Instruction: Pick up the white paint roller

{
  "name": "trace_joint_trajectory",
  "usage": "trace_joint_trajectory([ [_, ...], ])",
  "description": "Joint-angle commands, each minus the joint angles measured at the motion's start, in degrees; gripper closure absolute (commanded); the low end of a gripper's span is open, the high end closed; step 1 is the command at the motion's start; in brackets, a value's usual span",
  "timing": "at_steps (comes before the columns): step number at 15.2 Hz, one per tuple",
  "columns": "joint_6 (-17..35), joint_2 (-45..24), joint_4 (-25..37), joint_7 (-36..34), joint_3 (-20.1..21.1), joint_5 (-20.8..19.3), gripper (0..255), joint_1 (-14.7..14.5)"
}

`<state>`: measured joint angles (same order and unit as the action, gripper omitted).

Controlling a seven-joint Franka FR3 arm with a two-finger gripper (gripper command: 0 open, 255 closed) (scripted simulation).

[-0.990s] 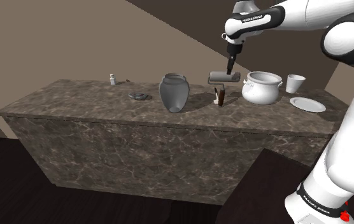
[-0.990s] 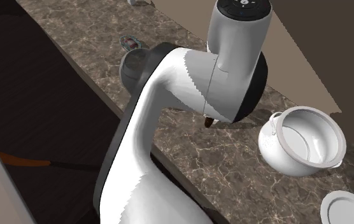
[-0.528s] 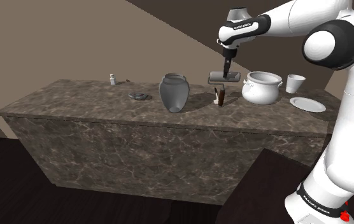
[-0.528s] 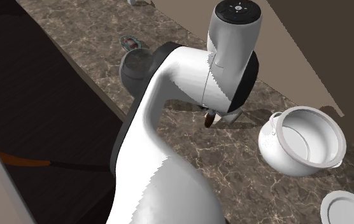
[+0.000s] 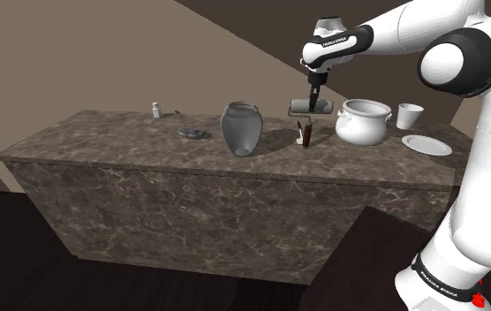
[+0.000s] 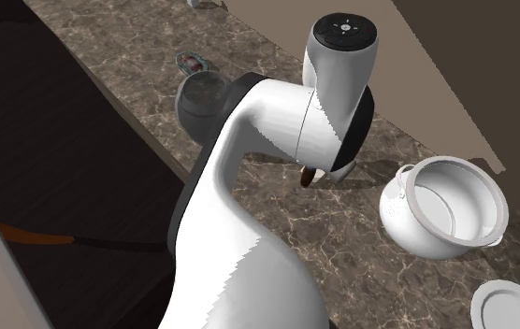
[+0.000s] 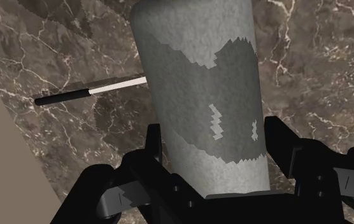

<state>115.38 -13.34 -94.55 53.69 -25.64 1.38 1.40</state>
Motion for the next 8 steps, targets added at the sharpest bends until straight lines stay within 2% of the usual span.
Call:
trace_joint_trajectory([
  [1, 0.0, -0.1, -0.1, 0.0, 0.0, 0.0, 255, 0.0],
  [6, 0.0, 0.0, -0.2, 0.0, 0.0, 0.0, 255, 0.0],
  [8, -1.5, 0.2, 1.2, 0.0, 0.0, -0.1, 255, 0.0],
])
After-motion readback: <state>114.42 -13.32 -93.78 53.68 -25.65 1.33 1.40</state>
